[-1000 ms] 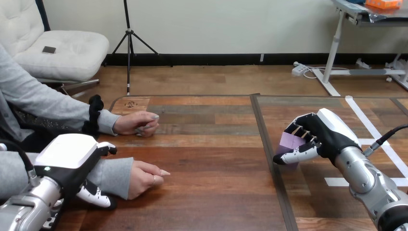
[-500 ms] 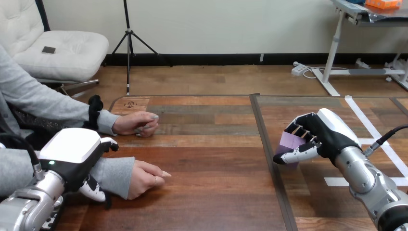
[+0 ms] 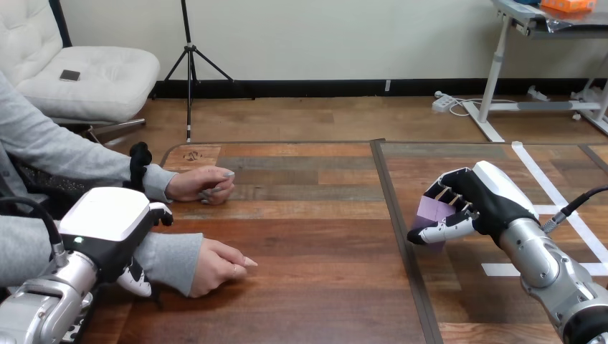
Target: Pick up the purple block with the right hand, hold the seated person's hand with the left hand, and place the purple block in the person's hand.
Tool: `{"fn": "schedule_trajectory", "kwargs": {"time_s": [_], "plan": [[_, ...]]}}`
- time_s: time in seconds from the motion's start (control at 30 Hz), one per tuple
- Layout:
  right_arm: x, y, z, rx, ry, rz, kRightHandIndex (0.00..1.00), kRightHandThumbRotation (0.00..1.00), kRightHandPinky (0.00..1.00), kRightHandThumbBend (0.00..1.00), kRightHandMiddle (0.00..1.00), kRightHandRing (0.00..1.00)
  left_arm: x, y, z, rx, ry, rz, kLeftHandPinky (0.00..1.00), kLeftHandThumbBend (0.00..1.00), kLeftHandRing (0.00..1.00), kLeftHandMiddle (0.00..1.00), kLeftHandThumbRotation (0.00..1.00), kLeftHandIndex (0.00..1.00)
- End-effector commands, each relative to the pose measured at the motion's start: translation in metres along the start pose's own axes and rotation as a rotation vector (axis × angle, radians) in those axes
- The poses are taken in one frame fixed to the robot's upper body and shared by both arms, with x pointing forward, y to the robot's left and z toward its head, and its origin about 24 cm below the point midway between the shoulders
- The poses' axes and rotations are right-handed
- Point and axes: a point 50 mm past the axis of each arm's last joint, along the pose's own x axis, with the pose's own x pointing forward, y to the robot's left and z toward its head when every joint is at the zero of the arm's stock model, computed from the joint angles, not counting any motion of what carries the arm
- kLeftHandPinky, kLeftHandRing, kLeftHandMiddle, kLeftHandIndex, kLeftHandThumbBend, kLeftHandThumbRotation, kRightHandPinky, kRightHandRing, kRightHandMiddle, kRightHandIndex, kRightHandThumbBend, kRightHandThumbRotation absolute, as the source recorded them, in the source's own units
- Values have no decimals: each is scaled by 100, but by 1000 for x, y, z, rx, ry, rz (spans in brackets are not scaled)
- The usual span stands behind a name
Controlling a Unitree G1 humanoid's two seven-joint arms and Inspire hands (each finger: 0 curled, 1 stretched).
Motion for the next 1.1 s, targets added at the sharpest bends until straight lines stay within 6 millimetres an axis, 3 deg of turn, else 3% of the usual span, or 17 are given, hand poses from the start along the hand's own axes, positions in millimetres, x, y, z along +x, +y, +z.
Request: {"fn": "schedule_trajectory", "kwargs": {"time_s": [0.0,0.37,0.8,1.07], "plan": [[10,-37,27,5,-106,-114,50,0,41,70,49,46,7,13,-4,33,8,55,75,99,73,73,2,71],[10,-36,27,-3,-106,-119,50,0,41,71,49,46,9,10,-1,50,7,49,60,95,64,65,0,64],[10,-36,27,4,-108,-123,49,0,41,71,49,46,9,2,4,46,-22,57,35,94,43,48,0,51],[10,-36,26,14,-100,-120,49,0,42,70,49,47,9,-2,6,9,-37,69,30,92,37,43,0,46]]}}
